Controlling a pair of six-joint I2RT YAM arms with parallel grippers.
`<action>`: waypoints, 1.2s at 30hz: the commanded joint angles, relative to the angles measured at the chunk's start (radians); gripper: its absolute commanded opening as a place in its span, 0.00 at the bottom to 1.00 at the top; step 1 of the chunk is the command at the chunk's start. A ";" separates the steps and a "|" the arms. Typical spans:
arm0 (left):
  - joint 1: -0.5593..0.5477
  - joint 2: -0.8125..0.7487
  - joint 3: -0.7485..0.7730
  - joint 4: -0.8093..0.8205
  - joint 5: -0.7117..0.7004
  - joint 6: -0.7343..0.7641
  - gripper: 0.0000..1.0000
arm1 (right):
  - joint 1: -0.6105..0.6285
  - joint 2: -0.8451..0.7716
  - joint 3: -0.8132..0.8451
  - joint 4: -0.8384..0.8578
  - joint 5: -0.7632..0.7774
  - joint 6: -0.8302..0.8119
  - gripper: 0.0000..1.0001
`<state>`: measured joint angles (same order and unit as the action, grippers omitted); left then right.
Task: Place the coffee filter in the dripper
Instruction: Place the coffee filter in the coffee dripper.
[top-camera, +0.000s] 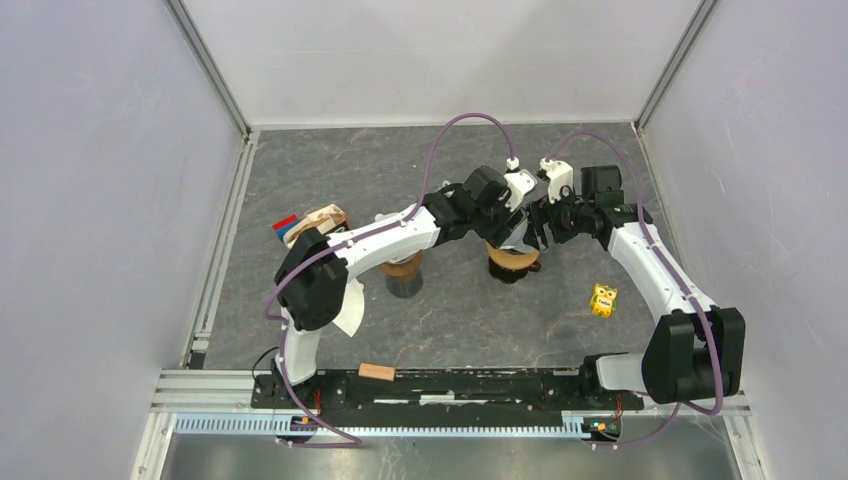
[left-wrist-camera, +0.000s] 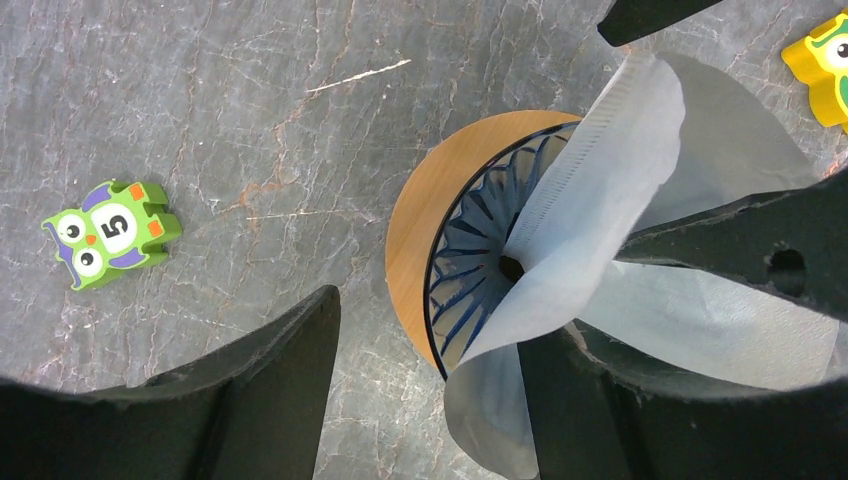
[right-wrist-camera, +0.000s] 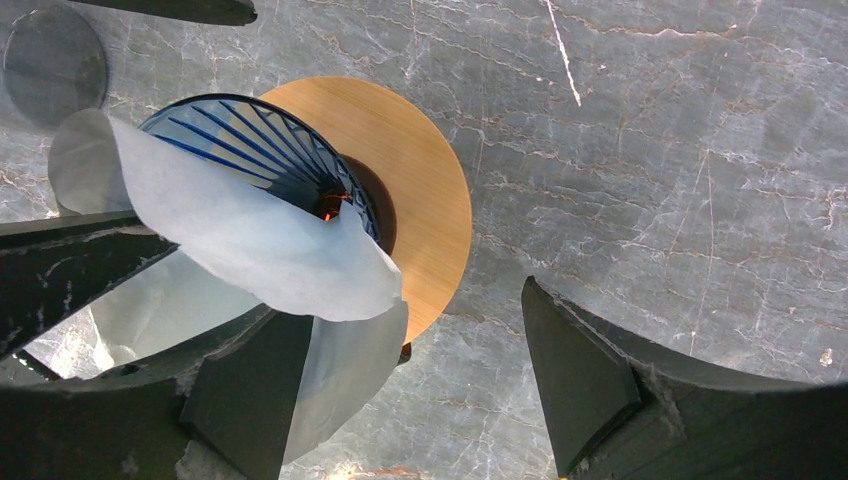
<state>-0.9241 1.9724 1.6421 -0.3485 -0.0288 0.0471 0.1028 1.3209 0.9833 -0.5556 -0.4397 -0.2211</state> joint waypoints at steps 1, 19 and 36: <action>0.007 -0.008 -0.014 0.066 -0.026 0.007 0.71 | 0.005 0.010 -0.016 0.022 -0.013 -0.001 0.82; 0.010 -0.091 0.027 -0.003 0.067 0.036 0.89 | 0.003 0.009 0.082 -0.031 -0.023 -0.004 0.85; 0.014 -0.149 0.026 -0.043 0.164 0.040 0.94 | 0.000 0.024 0.137 -0.075 -0.017 -0.012 0.86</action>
<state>-0.9161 1.8816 1.6409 -0.3908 0.0898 0.0505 0.1028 1.3415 1.0801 -0.6193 -0.4480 -0.2222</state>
